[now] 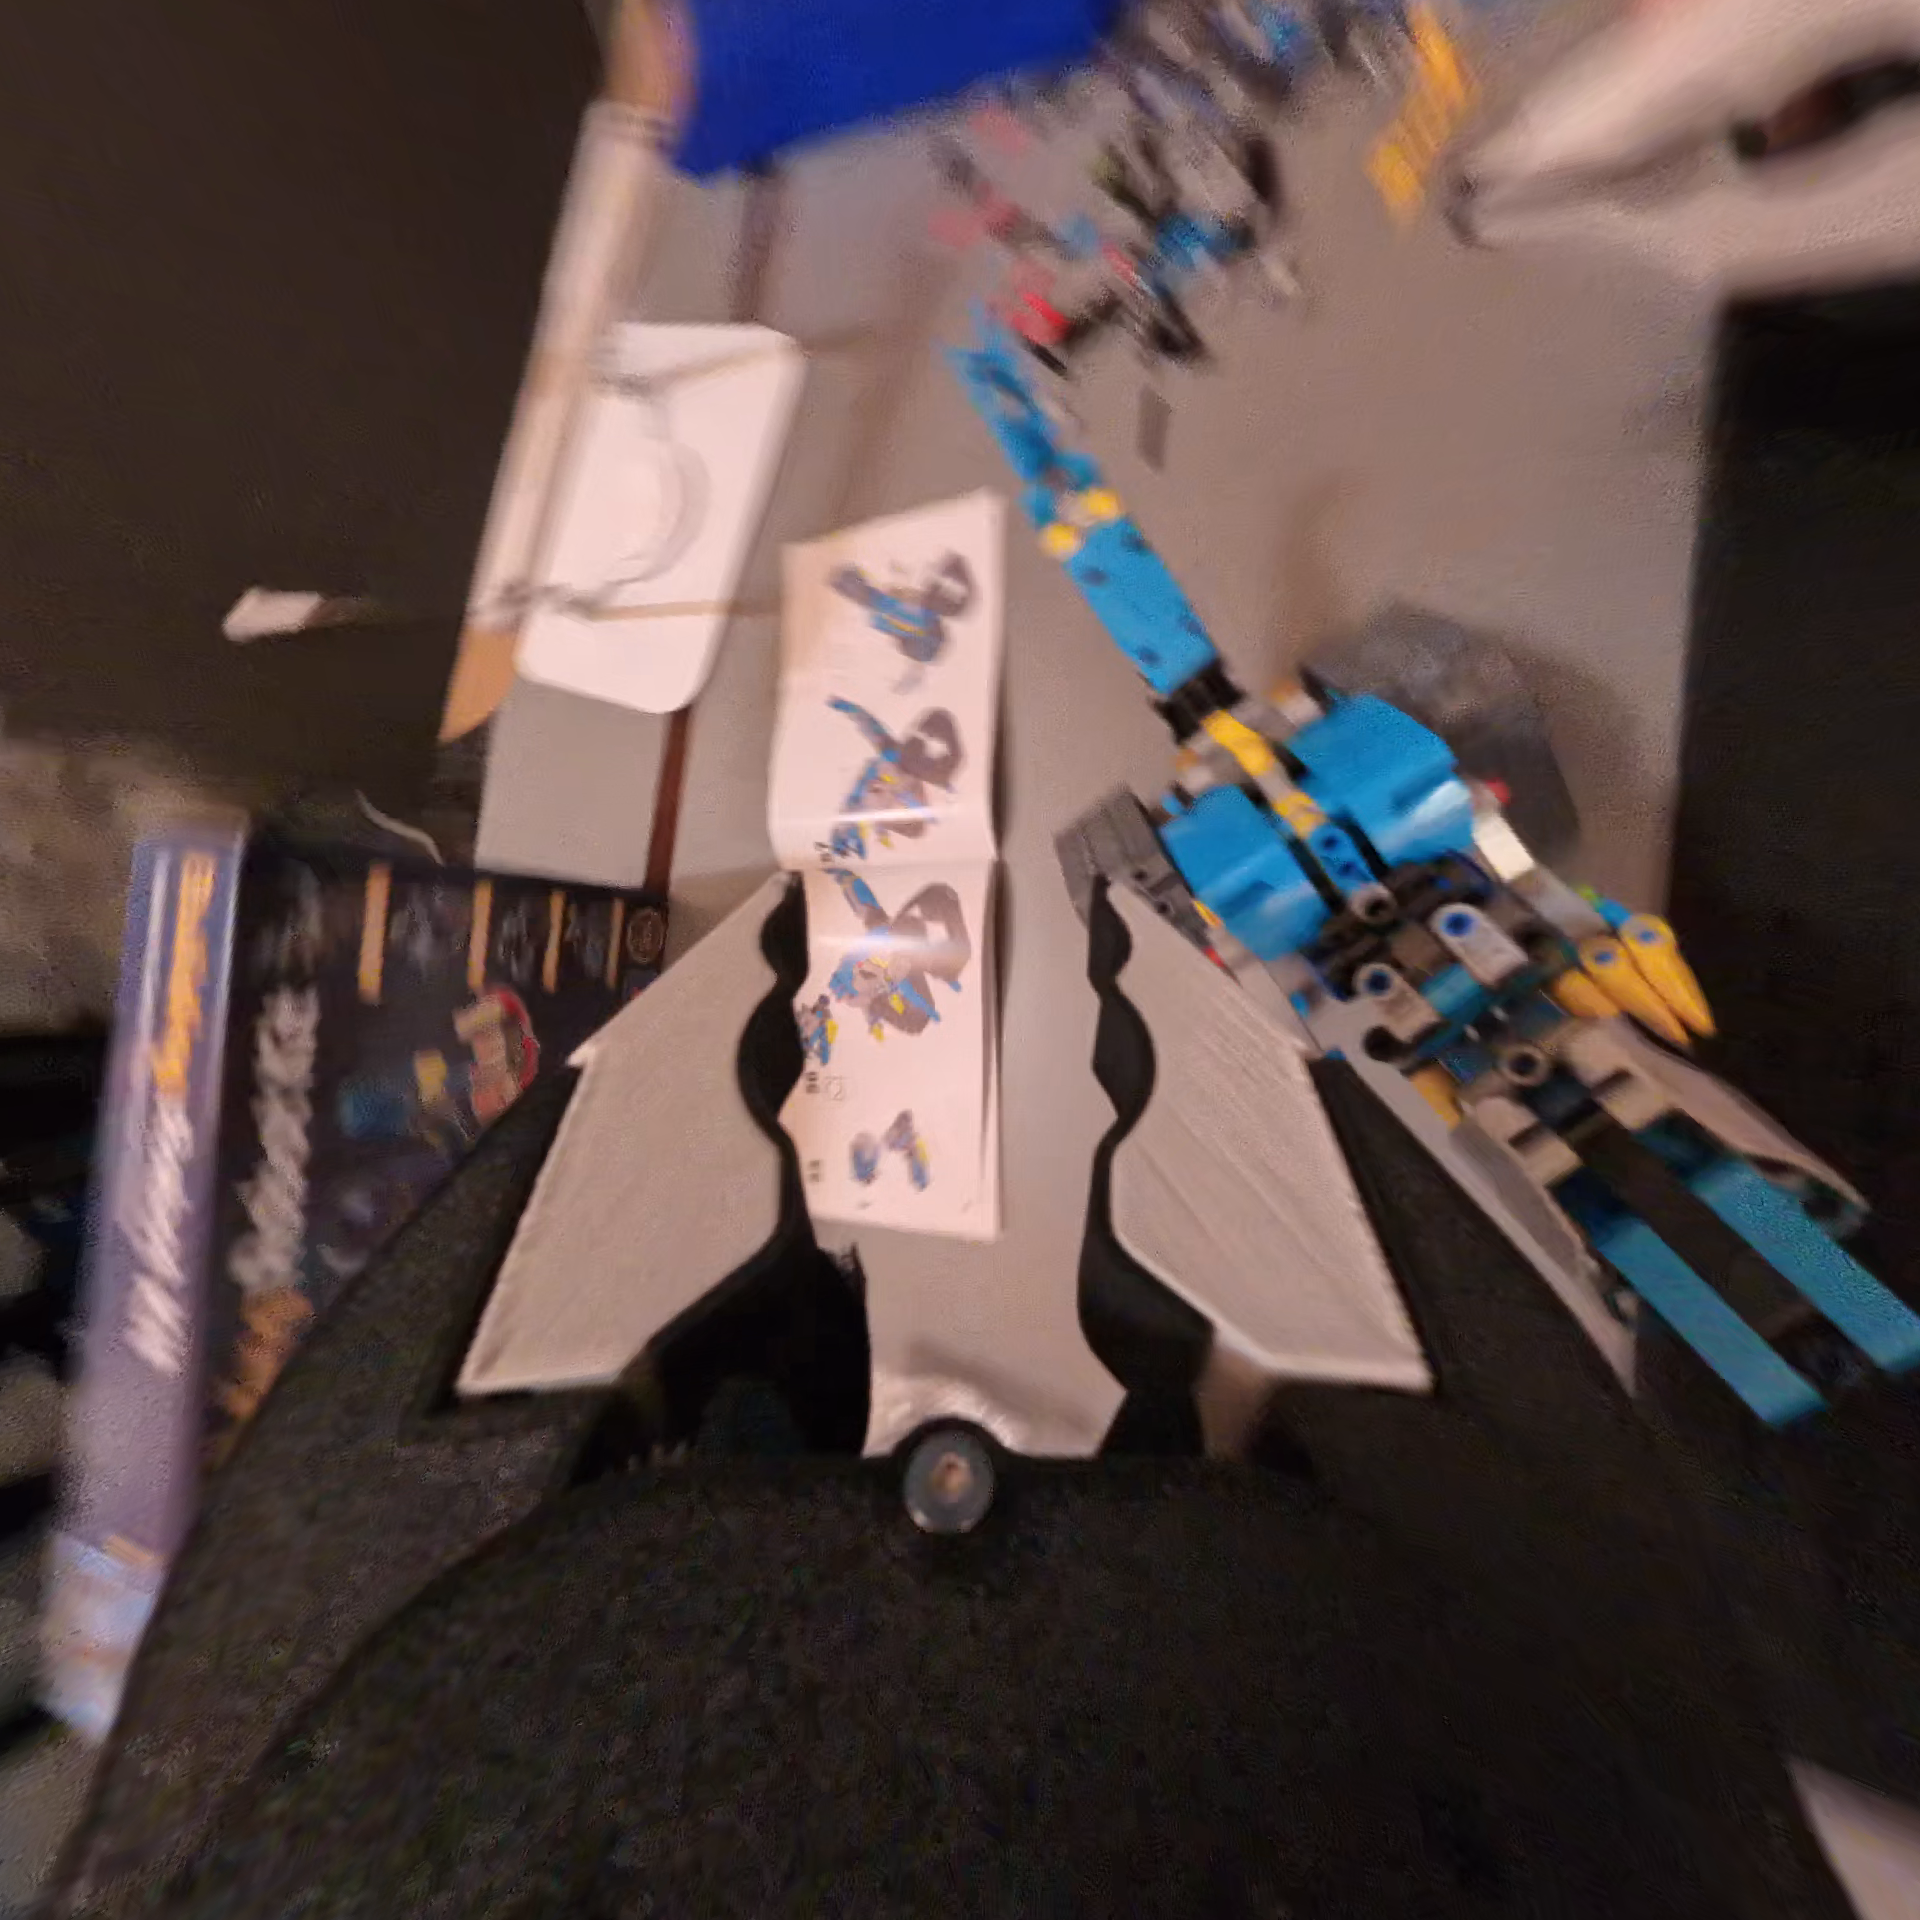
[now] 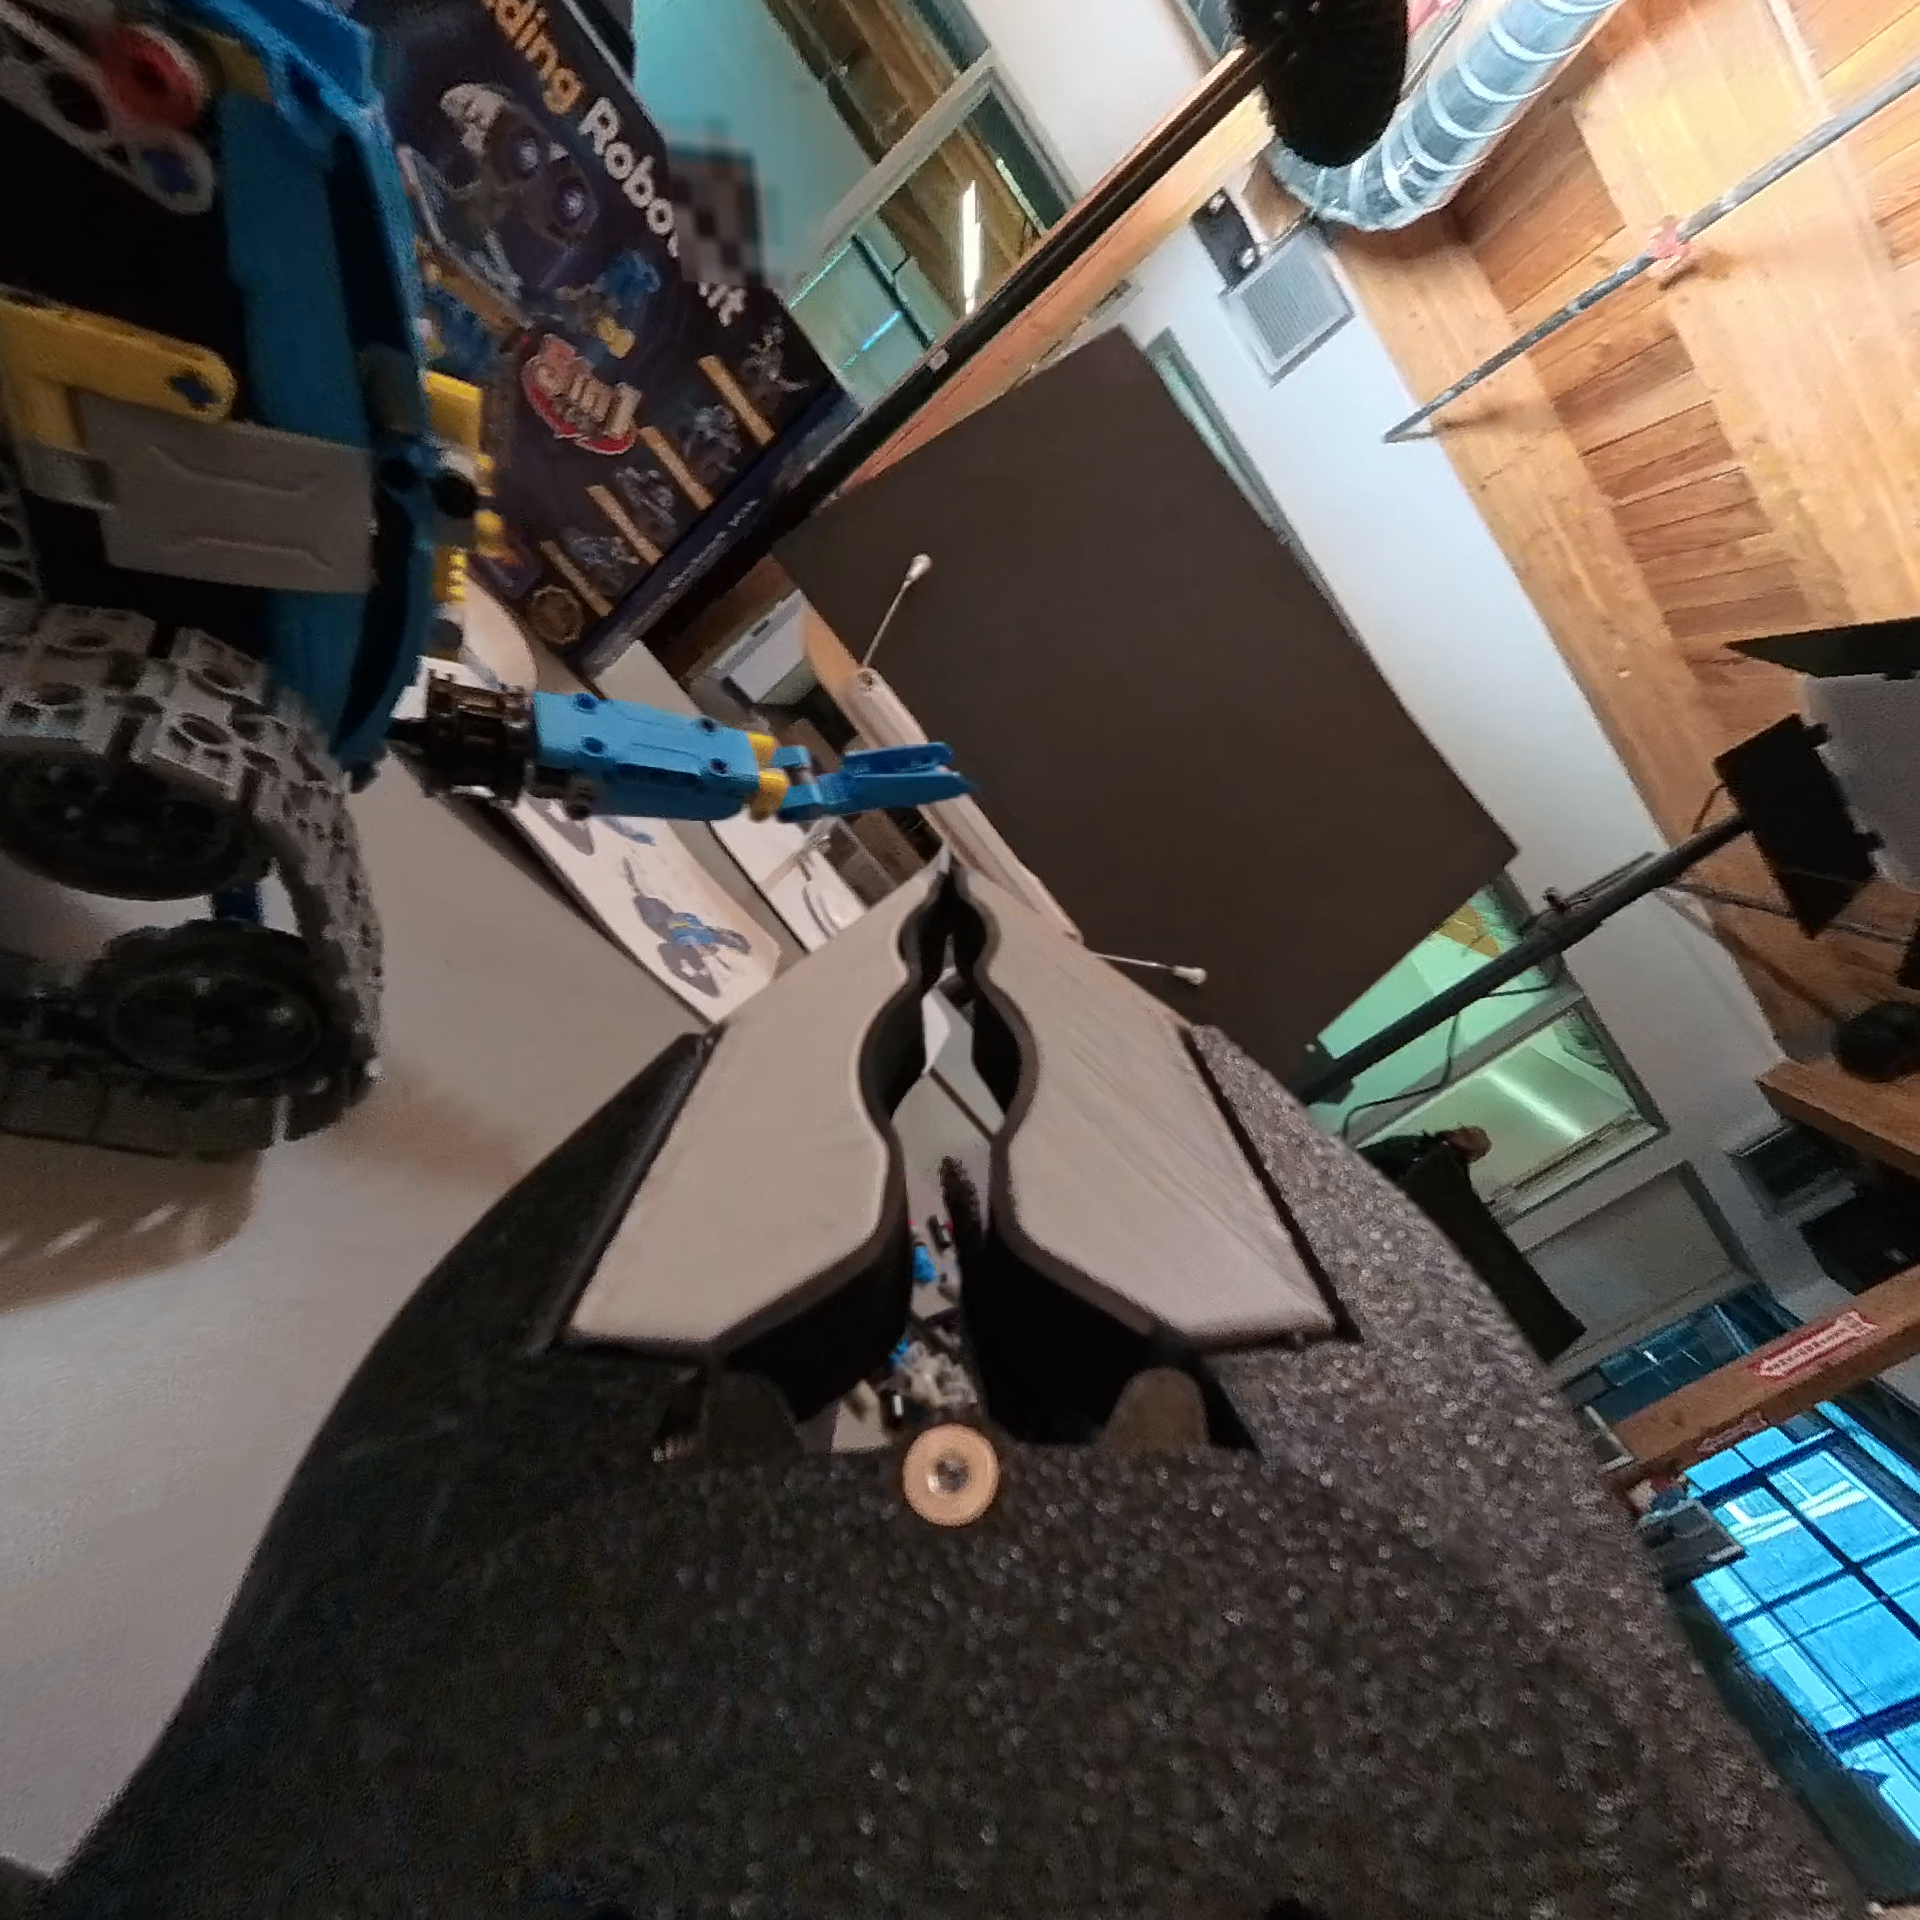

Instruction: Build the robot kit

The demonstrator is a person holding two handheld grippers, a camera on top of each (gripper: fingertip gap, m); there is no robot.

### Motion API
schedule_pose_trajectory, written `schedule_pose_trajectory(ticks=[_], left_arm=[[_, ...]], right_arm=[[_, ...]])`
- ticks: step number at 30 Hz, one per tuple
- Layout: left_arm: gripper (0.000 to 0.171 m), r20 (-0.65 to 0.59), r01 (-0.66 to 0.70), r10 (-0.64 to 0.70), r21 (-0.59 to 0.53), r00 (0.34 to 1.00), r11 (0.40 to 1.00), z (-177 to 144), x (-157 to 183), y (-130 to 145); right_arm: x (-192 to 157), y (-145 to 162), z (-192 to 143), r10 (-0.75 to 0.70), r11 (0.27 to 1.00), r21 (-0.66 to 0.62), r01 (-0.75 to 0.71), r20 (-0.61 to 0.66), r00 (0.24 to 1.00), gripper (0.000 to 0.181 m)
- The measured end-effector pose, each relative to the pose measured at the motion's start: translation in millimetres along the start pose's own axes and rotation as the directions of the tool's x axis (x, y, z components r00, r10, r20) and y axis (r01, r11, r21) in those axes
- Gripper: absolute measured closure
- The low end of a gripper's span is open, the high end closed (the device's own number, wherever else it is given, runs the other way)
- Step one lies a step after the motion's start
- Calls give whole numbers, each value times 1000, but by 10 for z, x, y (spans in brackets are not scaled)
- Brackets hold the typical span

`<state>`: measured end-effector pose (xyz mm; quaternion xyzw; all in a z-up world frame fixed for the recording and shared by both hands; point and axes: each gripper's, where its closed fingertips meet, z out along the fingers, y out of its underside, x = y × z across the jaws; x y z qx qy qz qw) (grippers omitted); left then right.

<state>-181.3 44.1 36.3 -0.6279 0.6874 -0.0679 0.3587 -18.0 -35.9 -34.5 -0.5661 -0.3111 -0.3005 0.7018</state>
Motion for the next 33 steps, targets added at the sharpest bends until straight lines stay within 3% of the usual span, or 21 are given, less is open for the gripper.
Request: schedule_pose_trajectory(ticks=[2, 3, 5, 7, 10, 13, 17, 20, 24, 26, 33], left_arm=[[121, -192, -264, 235, -147, 953, 953, 120, 214, -280], [121, -303, -350, 287, -176, 909, 920, 178, 344, -423], [121, -544, -465, 269, -261, 795, 846, 286, 628, -617], [122, -678, -594, 239, -356, 695, 721, 465, 766, -715], [125, -764, -749, 243, -423, 597, 509, 912, 781, -759], [125, -803, -796, 158, -503, 575, 337, 1314, 738, -690], [124, -832, -829, -12, -553, 554, 81, 1533, 727, -452], [125, -828, -828, -29, -558, 560, -51, 1710, 693, -415], [124, -810, -803, -98, -545, 579, -240, 1571, 573, -285], [122, -815, -793, -63, -538, 576, -287, 1599, 492, -223], [130, -829, -817, -99, -510, 550, -269, 1611, 591, -152]], right_arm=[[80, 34, -78, -40, 999, 26, 40, -11, 999, 181], [137, 90, -117, -75, 997, 19, 76, -32, 997, 181], [262, 227, -206, -111, 994, -9, 111, -73, 991, 181], [329, 277, -316, -91, 996, 2, 91, -73, 993, 181], [433, 244, -500, -12, 999, 35, 15, -78, 997, 181], [485, 310, -731, 82, 996, 44, -80, -51, 995, 181], [503, 365, -970, 100, 993, 61, -99, -22, 995, 181], [483, 304, -1043, 122, 990, 79, -121, -14, 992, 181], [408, 285, -1024, 121, 990, 79, -120, 0, 993, 181], [408, 287, -1000, 136, 988, 79, -136, 0, 991, 181], [382, 295, -961, 152, 986, 72, -152, 2, 988, 181]])
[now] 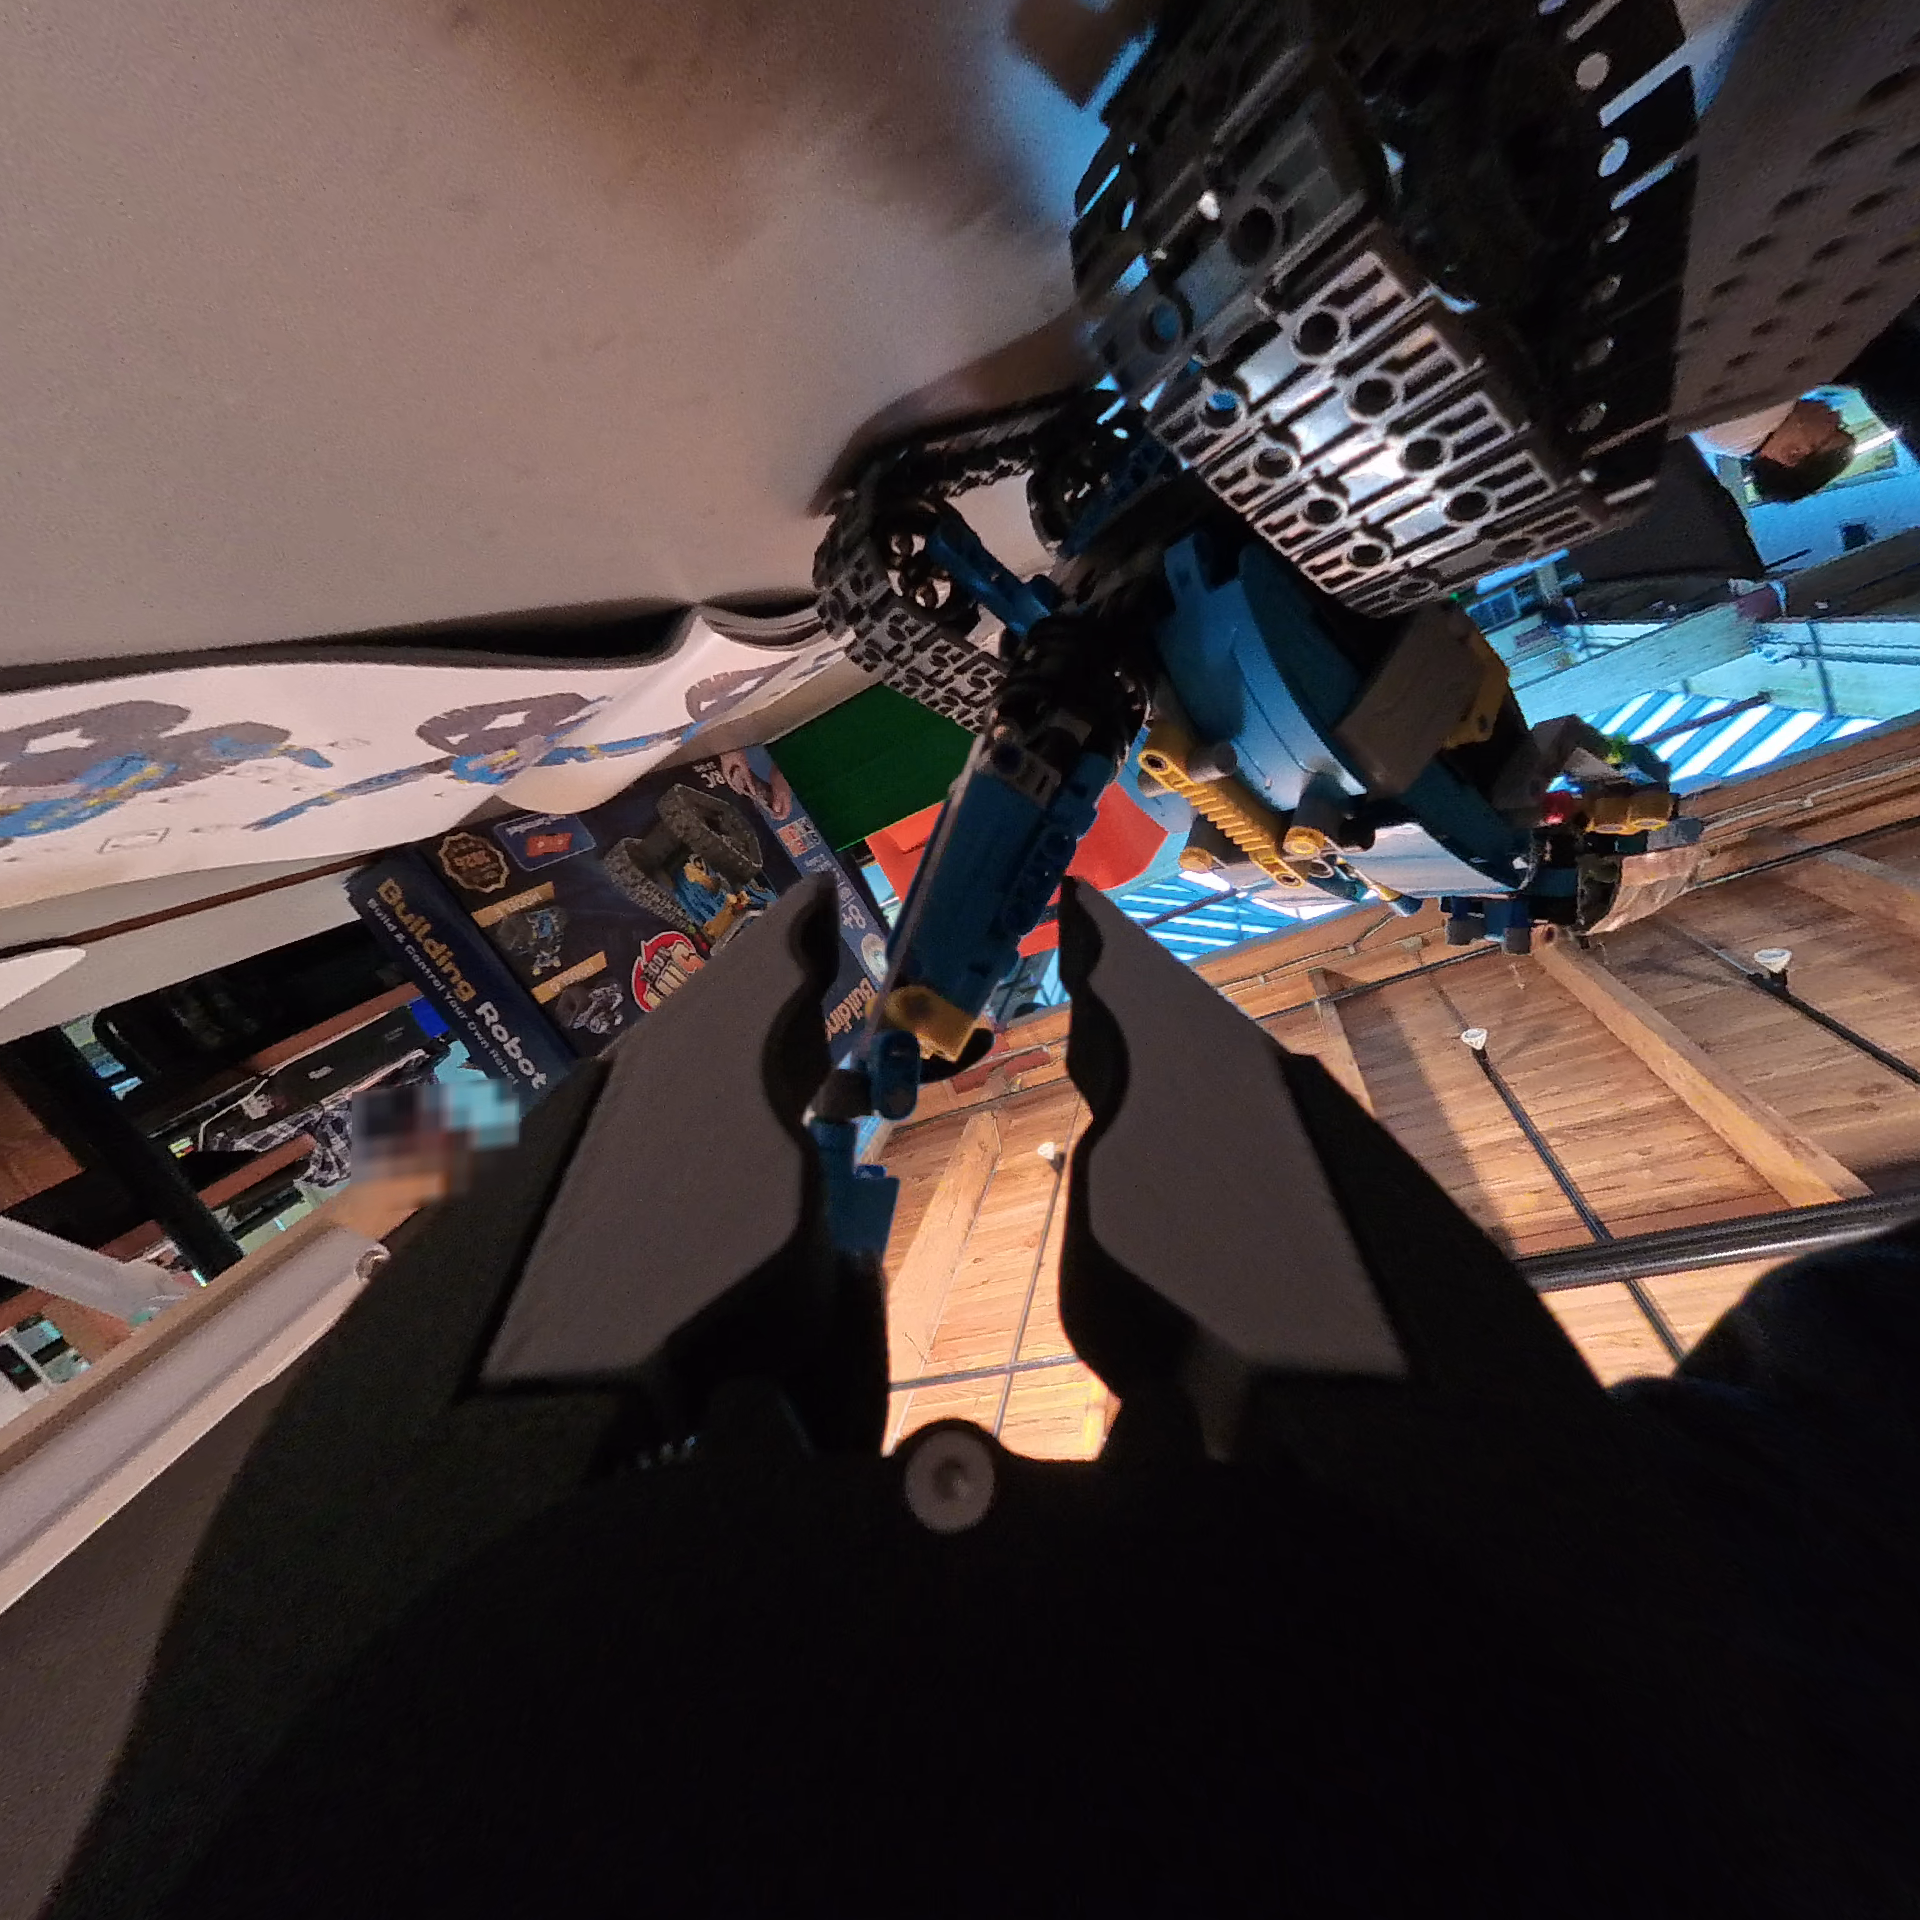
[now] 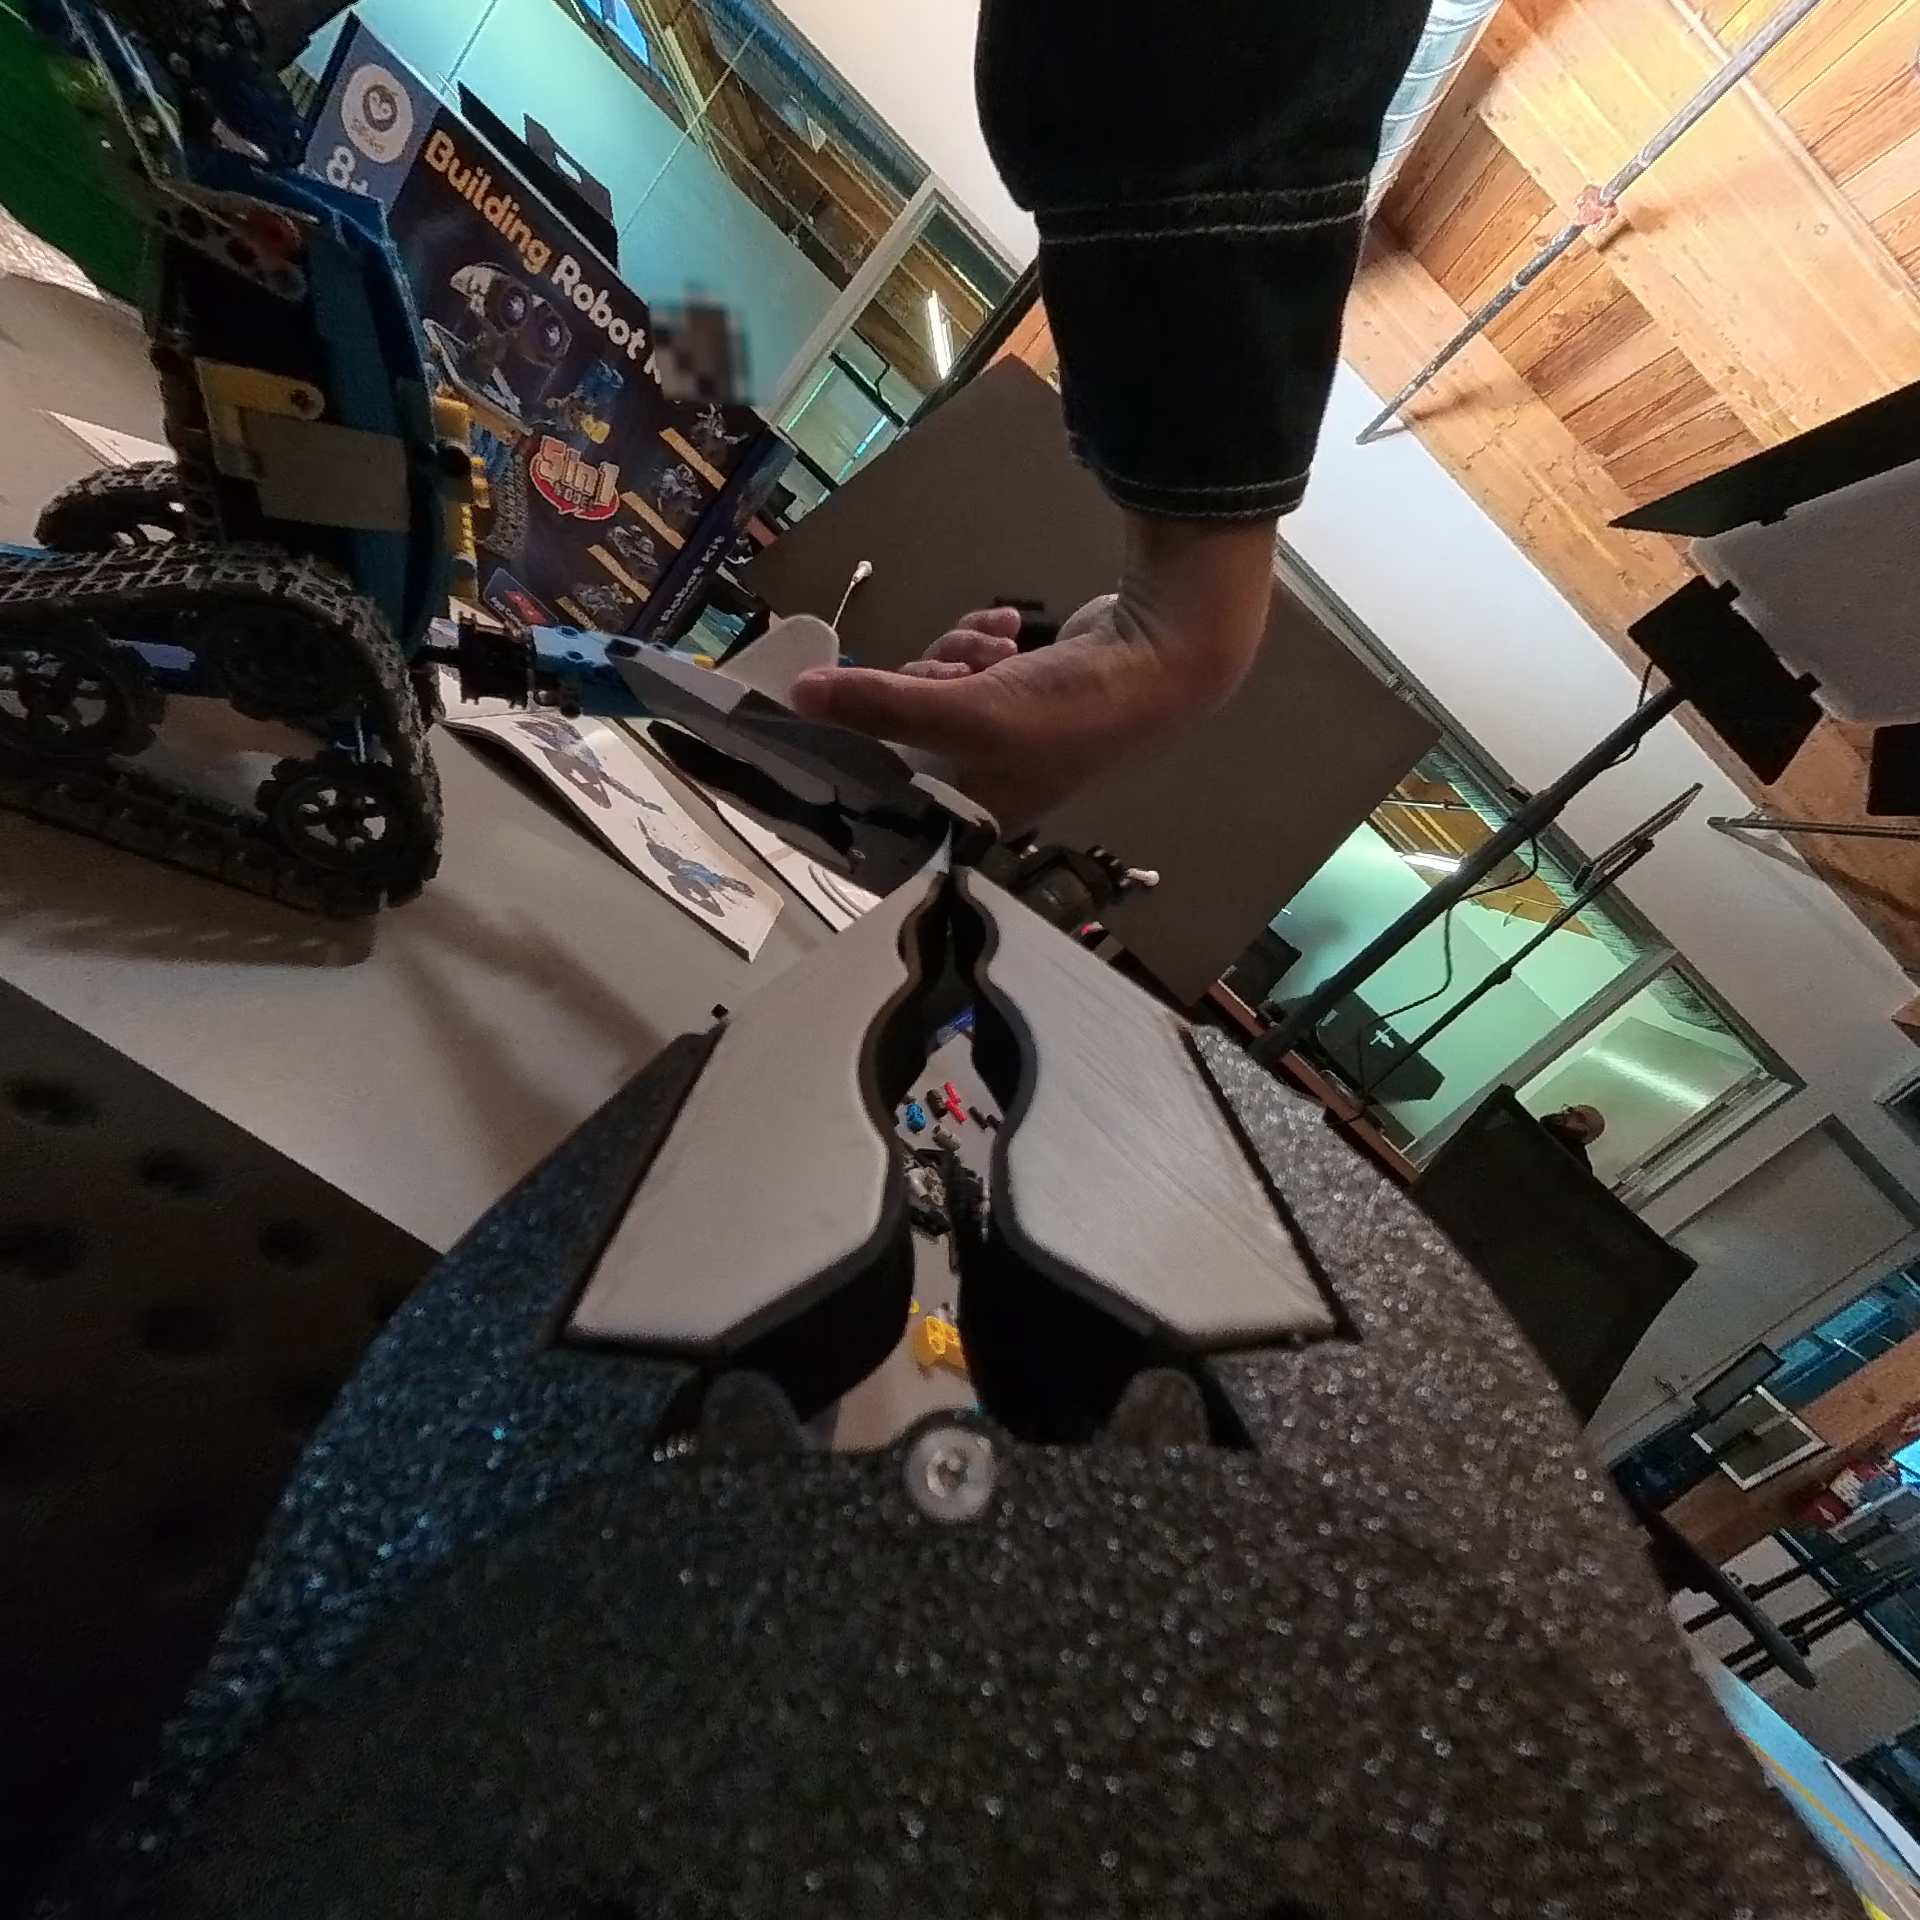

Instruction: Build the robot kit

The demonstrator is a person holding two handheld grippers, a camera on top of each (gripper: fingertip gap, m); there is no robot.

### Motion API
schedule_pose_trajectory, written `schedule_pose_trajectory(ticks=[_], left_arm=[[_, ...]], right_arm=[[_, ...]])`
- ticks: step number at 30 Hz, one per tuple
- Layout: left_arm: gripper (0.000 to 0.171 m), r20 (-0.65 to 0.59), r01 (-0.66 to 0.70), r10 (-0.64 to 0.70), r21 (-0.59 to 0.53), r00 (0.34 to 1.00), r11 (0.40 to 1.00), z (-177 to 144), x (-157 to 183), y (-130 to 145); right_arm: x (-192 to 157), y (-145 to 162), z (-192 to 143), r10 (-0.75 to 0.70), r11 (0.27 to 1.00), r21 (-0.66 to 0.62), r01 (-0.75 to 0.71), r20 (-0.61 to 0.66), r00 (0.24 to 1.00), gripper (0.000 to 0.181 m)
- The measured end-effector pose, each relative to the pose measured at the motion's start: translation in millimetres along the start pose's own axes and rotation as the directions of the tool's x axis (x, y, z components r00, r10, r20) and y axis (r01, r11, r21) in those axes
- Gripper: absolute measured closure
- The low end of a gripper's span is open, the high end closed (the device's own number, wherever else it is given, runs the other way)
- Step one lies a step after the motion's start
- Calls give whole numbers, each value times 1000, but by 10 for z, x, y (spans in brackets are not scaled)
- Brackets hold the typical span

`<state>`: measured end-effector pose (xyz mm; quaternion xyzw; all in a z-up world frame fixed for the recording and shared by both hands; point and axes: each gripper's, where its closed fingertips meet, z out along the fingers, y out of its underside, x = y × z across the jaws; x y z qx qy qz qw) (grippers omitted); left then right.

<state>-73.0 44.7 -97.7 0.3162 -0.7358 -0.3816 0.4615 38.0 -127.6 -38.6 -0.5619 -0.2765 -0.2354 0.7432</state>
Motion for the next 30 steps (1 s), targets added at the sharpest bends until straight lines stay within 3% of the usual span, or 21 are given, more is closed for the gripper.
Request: schedule_pose_trajectory(ticks=[5, 13, 21, 30], left_arm=[[145, 29, -36, 35, 10, 999, 999, -21, 43, -5], [146, 193, -102, 89, 60, 977, 993, -66, 55, -20], [145, 408, -193, 120, 140, 905, 971, -148, 100, -35], [144, 555, -276, 113, 220, 824, 936, -196, 130, -60]], right_arm=[[-65, 33, 26, -21, 1000, -19, 21, 14, 1000, 181], [-94, 58, 44, -29, 999, -32, 30, 21, 999, 181], [-86, 75, 50, -27, 999, -38, 27, 20, 999, 181], [-92, 85, 46, -33, 999, -37, 34, 20, 999, 181]])
